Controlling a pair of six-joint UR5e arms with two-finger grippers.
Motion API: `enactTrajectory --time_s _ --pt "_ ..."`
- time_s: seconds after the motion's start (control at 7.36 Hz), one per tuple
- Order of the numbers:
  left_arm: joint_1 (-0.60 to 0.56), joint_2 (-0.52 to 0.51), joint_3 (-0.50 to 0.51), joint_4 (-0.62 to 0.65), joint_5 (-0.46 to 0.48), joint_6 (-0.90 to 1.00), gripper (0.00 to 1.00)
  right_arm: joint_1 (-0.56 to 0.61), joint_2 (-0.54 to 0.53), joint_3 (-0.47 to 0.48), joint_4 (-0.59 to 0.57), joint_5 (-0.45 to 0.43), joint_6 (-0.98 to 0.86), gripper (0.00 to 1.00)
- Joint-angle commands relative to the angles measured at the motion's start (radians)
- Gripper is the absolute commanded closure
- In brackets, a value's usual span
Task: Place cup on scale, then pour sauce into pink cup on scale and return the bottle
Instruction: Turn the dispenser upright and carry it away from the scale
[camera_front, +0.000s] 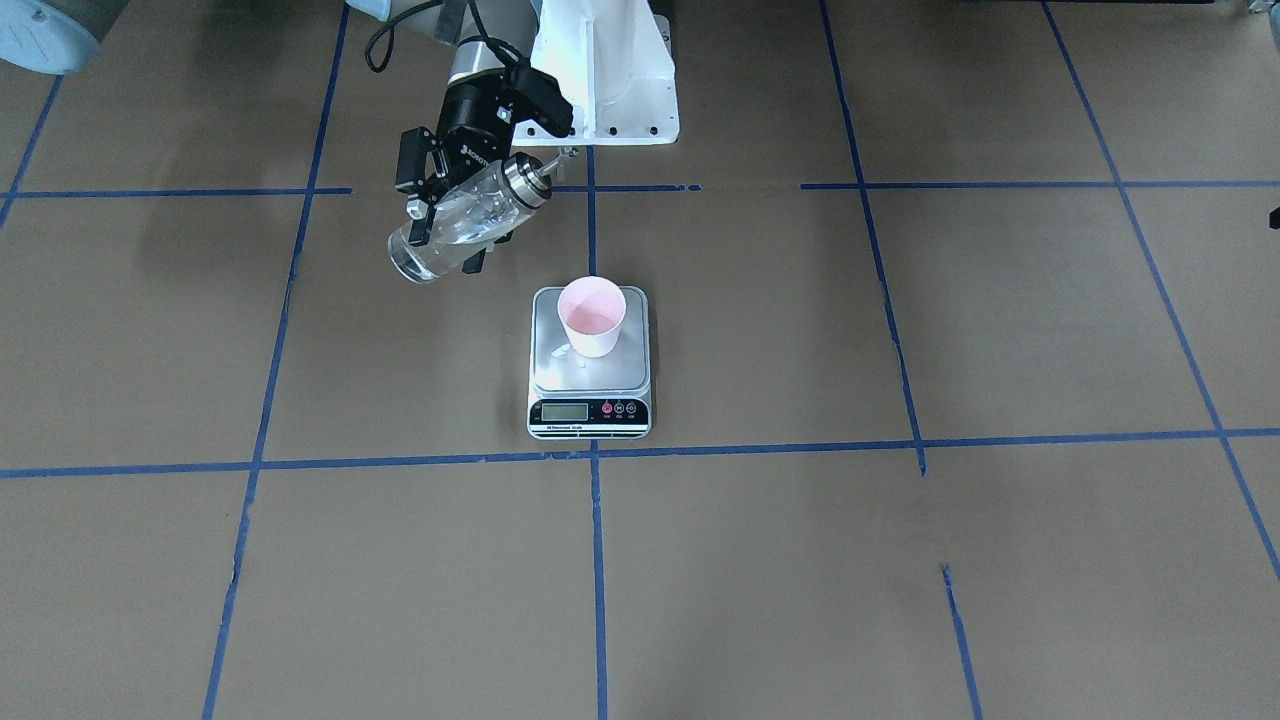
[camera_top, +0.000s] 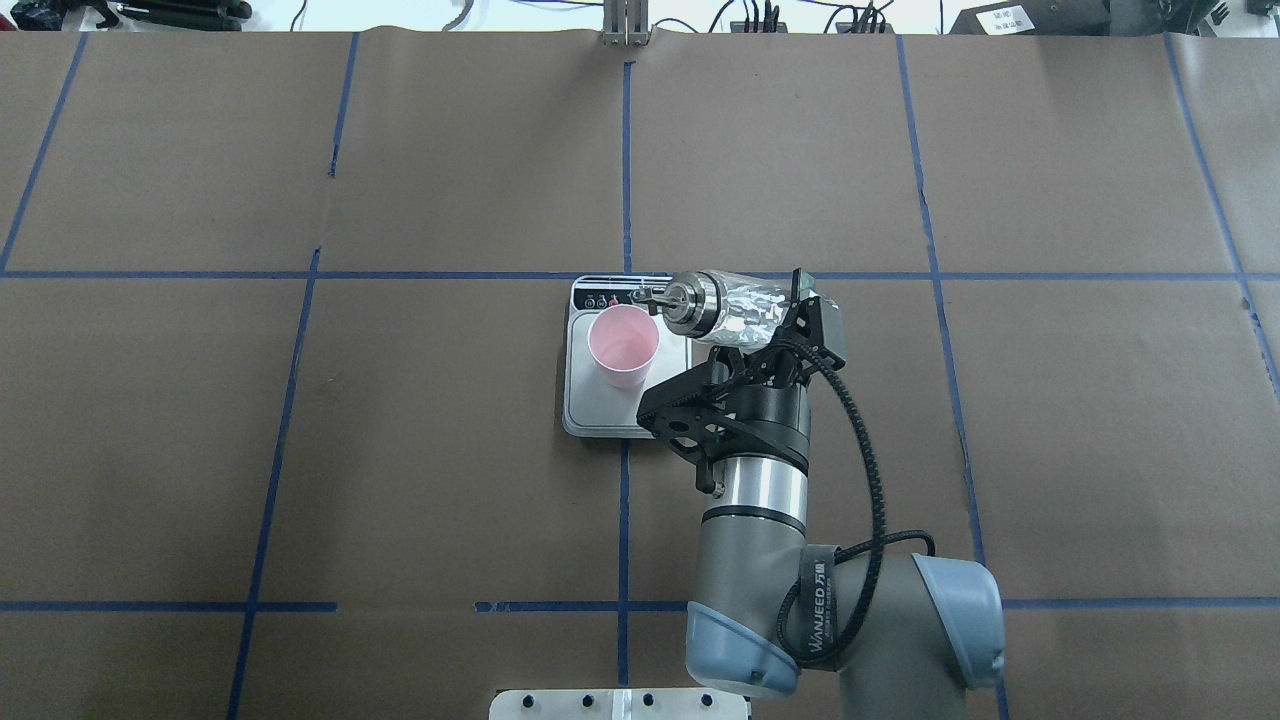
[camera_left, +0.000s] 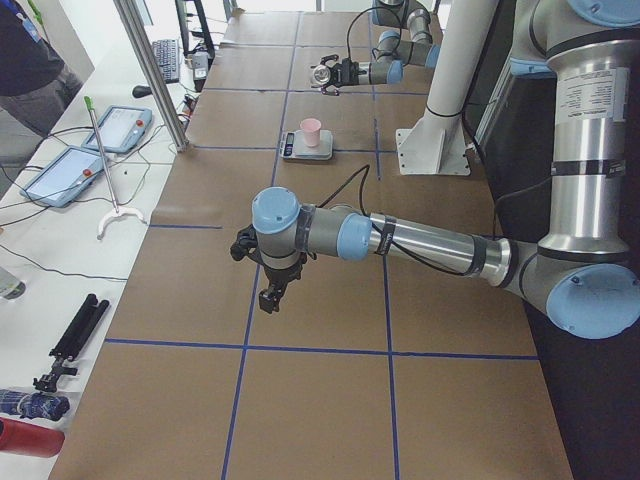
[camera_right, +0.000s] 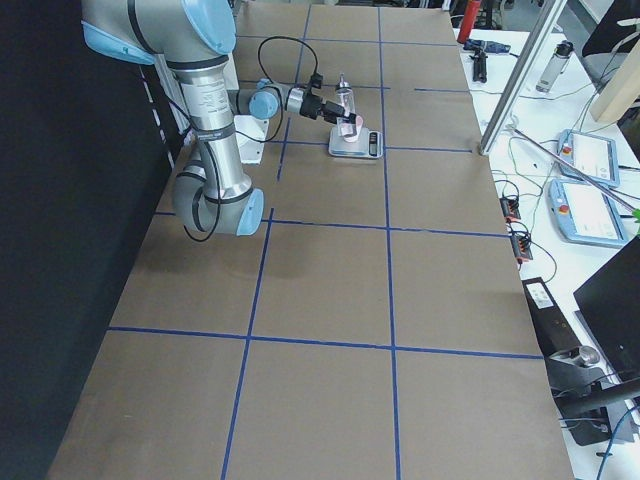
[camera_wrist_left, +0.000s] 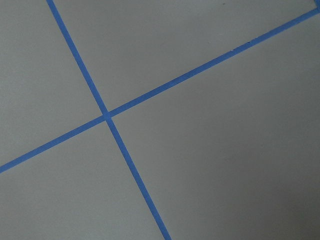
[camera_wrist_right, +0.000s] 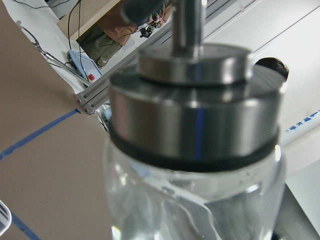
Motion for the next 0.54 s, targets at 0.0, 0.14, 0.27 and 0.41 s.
enactTrajectory --time_s 0.0,0.14,0.27,0.41 --pt "0.0 0.0 -0.005 0.0 0.005 0.003 0.0 -0.005 -0.018 0.114 0.184 0.122 -0.009 1.0" --pt "0.0 -0.001 -0.014 0.0 0.008 0.003 0.0 -0.004 -0.032 0.123 0.287 0.187 -0.013 1.0" --pt "0.0 -0.003 -0.014 -0.002 0.008 0.004 0.0 -0.004 -0.062 0.127 0.401 0.204 -0.013 1.0" --pt "0.0 -0.003 -0.028 -0.002 0.011 0.003 0.0 -0.002 -0.117 0.124 0.584 0.245 -0.031 1.0"
